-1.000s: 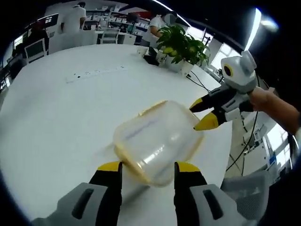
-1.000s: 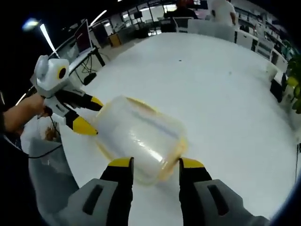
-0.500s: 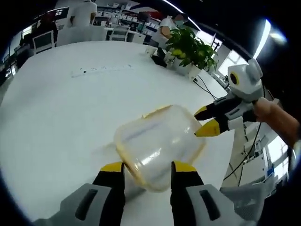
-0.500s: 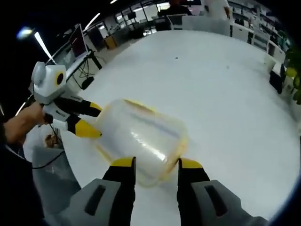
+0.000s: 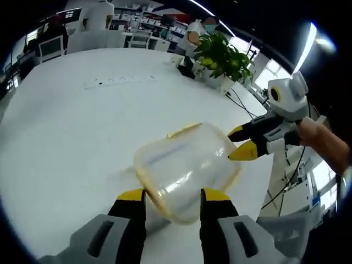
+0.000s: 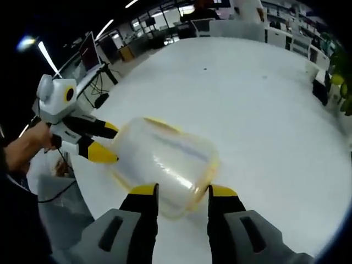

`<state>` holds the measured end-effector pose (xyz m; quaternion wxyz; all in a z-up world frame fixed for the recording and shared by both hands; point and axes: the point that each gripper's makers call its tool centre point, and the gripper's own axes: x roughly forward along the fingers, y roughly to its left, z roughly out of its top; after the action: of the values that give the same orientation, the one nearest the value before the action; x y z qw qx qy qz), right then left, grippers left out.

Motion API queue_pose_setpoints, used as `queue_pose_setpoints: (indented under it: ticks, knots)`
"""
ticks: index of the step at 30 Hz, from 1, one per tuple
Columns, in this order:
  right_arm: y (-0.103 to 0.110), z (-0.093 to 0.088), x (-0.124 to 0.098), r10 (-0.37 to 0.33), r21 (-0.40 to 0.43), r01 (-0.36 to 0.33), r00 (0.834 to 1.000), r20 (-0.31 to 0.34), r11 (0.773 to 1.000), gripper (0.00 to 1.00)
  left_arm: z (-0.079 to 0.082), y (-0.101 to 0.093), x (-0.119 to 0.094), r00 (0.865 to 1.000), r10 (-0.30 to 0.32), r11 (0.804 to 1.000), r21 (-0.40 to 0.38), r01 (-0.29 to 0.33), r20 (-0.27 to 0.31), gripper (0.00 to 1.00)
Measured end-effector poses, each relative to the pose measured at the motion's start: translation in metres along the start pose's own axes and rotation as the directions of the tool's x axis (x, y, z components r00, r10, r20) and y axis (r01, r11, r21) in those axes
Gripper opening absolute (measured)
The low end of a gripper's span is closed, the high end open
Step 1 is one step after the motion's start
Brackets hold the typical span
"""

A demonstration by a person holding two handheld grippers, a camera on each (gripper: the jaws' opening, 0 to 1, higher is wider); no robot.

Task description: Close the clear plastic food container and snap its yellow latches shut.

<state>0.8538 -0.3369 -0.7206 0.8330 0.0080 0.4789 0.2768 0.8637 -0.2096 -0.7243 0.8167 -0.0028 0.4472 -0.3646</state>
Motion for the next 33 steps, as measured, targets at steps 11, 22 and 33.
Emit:
queue_pose_setpoints:
  ticks: [11,22,33]
  knots:
    - [0.019,-0.006,0.003,0.003,0.000,-0.003,1.000,0.009,1.000,0.31,-0.014,0.006,-0.013,1.000,0.001,1.000,-0.004,-0.001,-0.010,0.31]
    - [0.038,-0.013,0.007,-0.001,0.003,0.000,1.000,0.022,1.000,0.31,-0.028,0.012,-0.027,1.000,-0.002,1.000,0.000,0.002,-0.021,0.32]
    - [0.057,-0.018,0.009,-0.003,0.001,0.003,1.000,0.024,1.000,0.31,-0.042,0.017,-0.039,0.999,-0.005,1.000,0.002,0.006,-0.033,0.32]
